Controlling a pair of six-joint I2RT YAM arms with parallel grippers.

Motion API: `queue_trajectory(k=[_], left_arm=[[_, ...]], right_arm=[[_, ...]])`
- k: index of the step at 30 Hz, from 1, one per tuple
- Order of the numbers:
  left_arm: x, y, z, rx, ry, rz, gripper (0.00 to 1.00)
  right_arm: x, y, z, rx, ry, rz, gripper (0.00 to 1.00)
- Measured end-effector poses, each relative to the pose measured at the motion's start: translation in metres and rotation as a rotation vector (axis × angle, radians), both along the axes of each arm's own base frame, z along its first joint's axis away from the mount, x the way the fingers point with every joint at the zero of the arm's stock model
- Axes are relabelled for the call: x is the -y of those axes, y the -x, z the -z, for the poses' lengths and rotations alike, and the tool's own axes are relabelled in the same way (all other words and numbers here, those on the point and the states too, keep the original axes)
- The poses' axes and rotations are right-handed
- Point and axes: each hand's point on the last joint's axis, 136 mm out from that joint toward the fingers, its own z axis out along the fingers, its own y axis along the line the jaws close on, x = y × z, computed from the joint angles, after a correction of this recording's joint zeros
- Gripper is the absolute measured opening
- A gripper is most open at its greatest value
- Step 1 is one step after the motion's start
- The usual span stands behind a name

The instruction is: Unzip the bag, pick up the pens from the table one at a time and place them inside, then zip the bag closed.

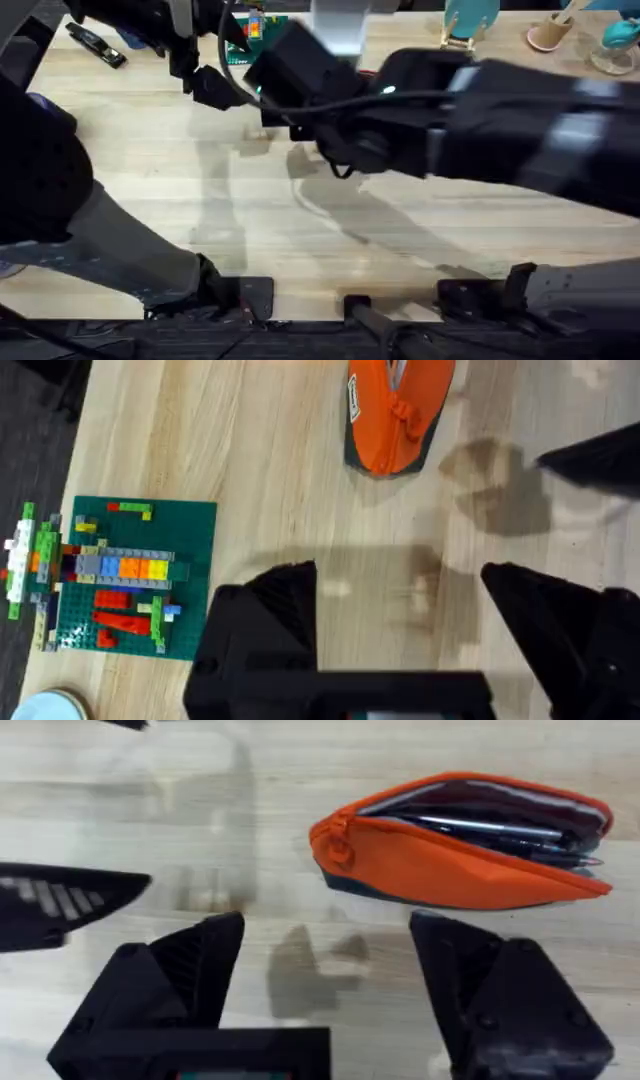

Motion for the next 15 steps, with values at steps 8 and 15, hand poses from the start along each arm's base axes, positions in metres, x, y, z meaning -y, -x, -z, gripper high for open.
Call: queue_trajectory(k=[8,15], left_arm=[[0.000,0.000,0.000,0.000,0.000,0.000,0.995],[0.000,0.000,0.000,0.000,0.000,0.000,0.995]], right_arm=[[-0.014,-0.014,0.038,-0.004,0.029,0.023,0.997],[-0.011,-0.033,0.040,0.025,-0.002,0.068,0.996]])
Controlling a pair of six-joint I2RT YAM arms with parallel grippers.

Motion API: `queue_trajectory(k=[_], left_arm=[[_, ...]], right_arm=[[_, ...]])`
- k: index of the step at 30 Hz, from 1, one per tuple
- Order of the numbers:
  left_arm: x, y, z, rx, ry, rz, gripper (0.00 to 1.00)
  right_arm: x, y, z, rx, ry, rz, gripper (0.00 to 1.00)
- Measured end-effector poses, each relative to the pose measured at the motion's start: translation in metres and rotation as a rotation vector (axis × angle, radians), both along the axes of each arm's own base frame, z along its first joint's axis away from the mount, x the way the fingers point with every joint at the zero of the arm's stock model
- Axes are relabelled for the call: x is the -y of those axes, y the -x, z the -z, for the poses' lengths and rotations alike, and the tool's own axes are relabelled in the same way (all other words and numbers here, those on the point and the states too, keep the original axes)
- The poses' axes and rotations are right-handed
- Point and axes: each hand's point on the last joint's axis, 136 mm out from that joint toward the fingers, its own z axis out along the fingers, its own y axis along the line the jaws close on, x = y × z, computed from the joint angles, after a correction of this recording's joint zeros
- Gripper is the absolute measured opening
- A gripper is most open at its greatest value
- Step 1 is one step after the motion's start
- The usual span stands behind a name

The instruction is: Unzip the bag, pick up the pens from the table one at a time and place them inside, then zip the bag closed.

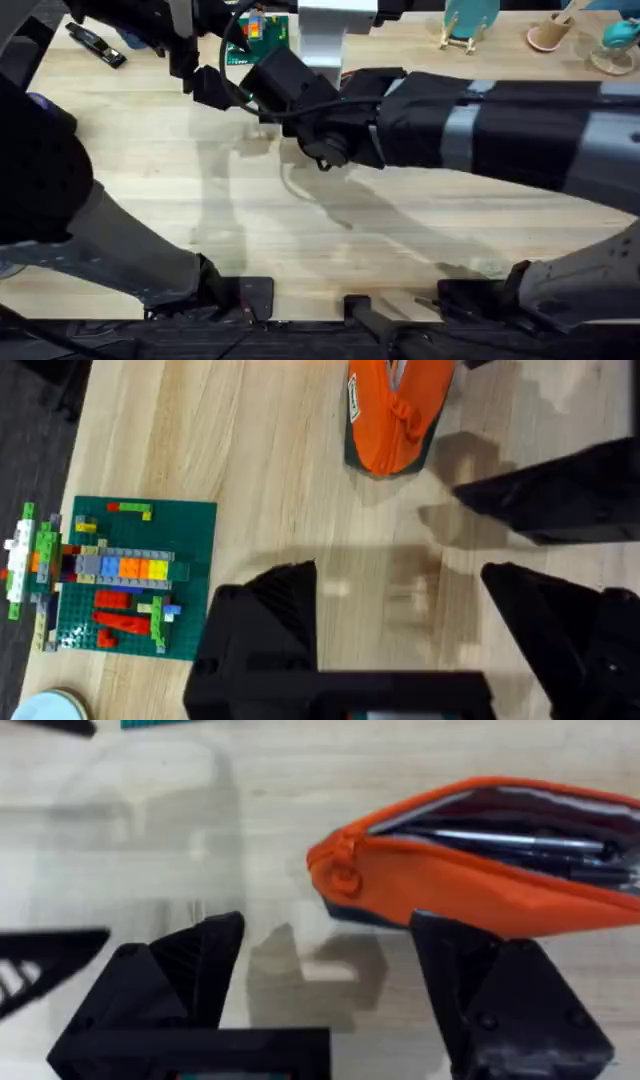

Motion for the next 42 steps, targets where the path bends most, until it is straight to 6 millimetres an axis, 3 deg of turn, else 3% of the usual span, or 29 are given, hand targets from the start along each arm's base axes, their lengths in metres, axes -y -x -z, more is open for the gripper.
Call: queue_trajectory(k=[14,23,31,37,42], left_arm=[[0.000,0.000,0.000,0.000,0.000,0.000,0.995],[0.000,0.000,0.000,0.000,0.000,0.000,0.995],[0.000,0.000,0.000,0.000,0.000,0.000,0.995],[0.000,0.000,0.000,0.000,0.000,0.000,0.995],[0.000,0.000,0.000,0.000,0.000,0.000,0.995]], right_arm=[[0.001,-0.030,0.018,0.030,-0.037,0.057,0.996],[0.009,-0.047,0.011,0.056,-0.080,0.096,0.996],[0.011,-0.048,0.013,0.054,-0.078,0.099,0.982],[0.012,-0.049,0.028,0.037,-0.048,0.104,0.918],[0.013,-0.050,0.030,0.035,-0.042,0.107,0.807]])
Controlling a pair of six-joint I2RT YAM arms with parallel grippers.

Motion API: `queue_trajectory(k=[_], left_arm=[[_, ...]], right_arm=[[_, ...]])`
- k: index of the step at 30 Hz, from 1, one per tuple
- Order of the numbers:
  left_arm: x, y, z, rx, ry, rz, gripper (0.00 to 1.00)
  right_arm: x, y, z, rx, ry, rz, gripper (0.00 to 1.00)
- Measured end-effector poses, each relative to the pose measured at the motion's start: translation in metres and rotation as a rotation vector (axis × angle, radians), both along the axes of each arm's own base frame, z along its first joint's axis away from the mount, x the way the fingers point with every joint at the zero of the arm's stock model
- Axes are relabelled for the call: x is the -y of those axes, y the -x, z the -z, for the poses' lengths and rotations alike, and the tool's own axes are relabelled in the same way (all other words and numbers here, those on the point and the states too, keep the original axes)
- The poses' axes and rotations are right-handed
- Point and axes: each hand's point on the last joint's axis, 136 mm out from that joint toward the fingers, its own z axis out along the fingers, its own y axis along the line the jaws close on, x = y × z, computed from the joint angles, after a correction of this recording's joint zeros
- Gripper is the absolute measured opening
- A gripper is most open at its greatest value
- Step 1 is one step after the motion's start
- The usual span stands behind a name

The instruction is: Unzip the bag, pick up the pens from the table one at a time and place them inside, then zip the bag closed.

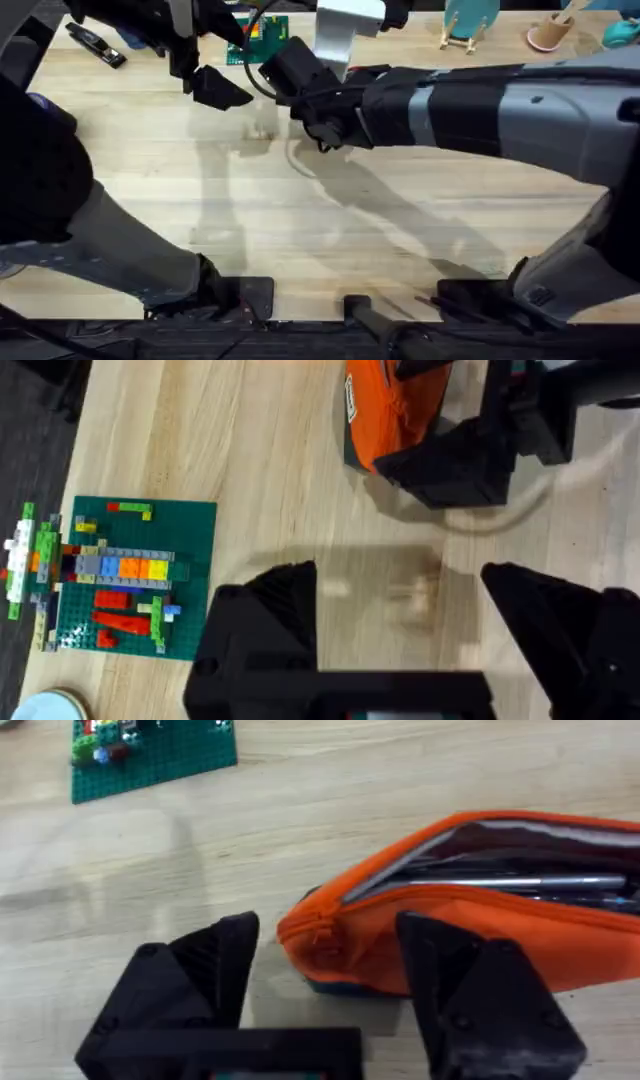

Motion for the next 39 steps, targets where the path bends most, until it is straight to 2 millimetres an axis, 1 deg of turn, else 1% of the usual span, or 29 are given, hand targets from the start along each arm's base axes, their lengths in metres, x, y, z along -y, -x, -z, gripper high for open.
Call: queue_trajectory(k=[6,8,10,18,22,25,28,31,32,35,39], left_arm=[[0.000,0.000,0.000,0.000,0.000,0.000,0.993],[0.000,0.000,0.000,0.000,0.000,0.000,0.993],[0.000,0.000,0.000,0.000,0.000,0.000,0.995],[0.000,0.000,0.000,0.000,0.000,0.000,0.993],[0.000,0.000,0.000,0.000,0.000,0.000,0.994],[0.000,0.000,0.000,0.000,0.000,0.000,0.994],[0.000,0.000,0.000,0.000,0.000,0.000,0.994],[0.000,0.000,0.000,0.000,0.000,0.000,0.994],[0.000,0.000,0.000,0.000,0.000,0.000,0.995],[0.000,0.000,0.000,0.000,0.000,0.000,0.995],[0.000,0.000,0.000,0.000,0.000,0.000,0.993]], right_arm=[[0.002,-0.001,0.000,-0.001,0.004,0.004,0.587],[0.002,-0.001,0.000,-0.001,0.003,0.004,0.542],[0.002,-0.001,0.000,-0.001,0.004,0.004,0.527],[0.002,0.004,0.002,-0.015,0.020,-0.003,0.515],[0.000,0.006,0.003,-0.018,0.024,-0.010,0.418],[-0.001,0.008,0.004,-0.023,0.030,-0.013,0.377],[0.000,0.009,0.005,-0.029,0.037,-0.014,0.371],[0.001,0.010,0.005,-0.035,0.043,-0.013,0.386],[0.001,0.010,0.005,-0.036,0.043,-0.013,0.396],[0.002,0.012,0.005,-0.039,0.047,-0.014,0.470],[-0.003,0.018,-0.002,-0.036,0.044,-0.031,0.513]])
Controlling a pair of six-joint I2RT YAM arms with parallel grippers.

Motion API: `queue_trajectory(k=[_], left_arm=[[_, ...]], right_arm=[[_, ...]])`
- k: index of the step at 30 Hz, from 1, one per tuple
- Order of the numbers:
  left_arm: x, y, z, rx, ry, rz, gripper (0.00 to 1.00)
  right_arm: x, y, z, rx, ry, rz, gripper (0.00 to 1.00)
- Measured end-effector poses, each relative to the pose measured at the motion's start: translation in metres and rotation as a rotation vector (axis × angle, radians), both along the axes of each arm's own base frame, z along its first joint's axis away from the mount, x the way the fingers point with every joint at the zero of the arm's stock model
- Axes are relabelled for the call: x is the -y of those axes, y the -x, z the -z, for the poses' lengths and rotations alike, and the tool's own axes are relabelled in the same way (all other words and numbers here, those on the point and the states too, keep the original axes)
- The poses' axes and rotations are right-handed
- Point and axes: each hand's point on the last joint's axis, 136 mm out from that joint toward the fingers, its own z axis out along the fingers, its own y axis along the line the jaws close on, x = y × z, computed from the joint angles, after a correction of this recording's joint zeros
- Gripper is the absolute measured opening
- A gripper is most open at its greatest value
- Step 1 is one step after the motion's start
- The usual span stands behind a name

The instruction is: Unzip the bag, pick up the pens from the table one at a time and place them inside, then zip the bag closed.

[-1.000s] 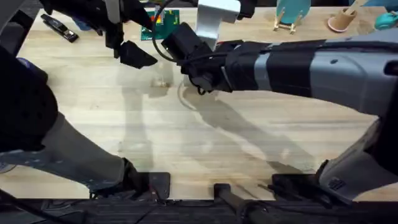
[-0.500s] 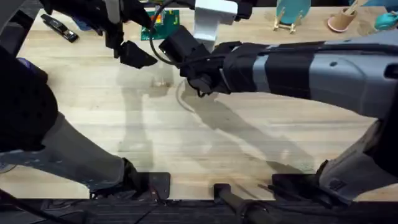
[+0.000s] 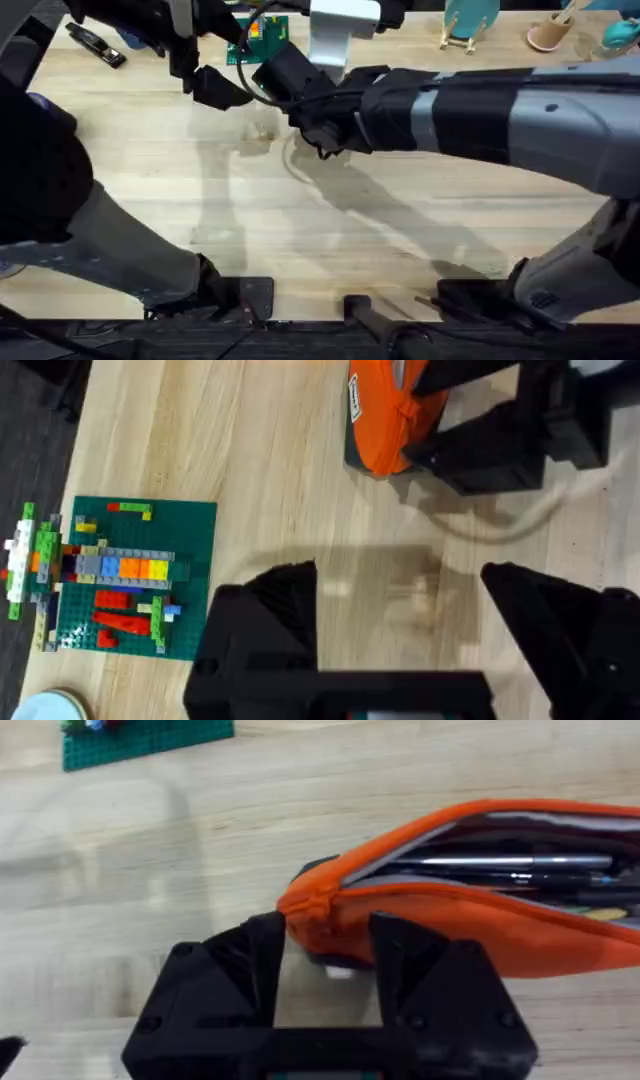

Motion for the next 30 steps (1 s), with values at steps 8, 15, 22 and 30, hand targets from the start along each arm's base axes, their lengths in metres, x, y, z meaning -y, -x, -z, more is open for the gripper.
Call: queue_trajectory(k=[8,15,22,30], left_arm=[[0.000,0.000,0.000,0.000,0.000,0.000,0.995],[0.000,0.000,0.000,0.000,0.000,0.000,0.994],[0.000,0.000,0.000,0.000,0.000,0.000,0.995],[0.000,0.000,0.000,0.000,0.000,0.000,0.994]], right_arm=[[-0.008,0.008,0.001,-0.006,0.004,-0.026,0.525],[-0.009,0.009,0.001,-0.006,0.004,-0.028,0.559],[-0.005,0.006,0.001,-0.006,0.004,-0.017,0.562],[0.005,-0.002,0.001,-0.006,0.004,0.010,0.561]])
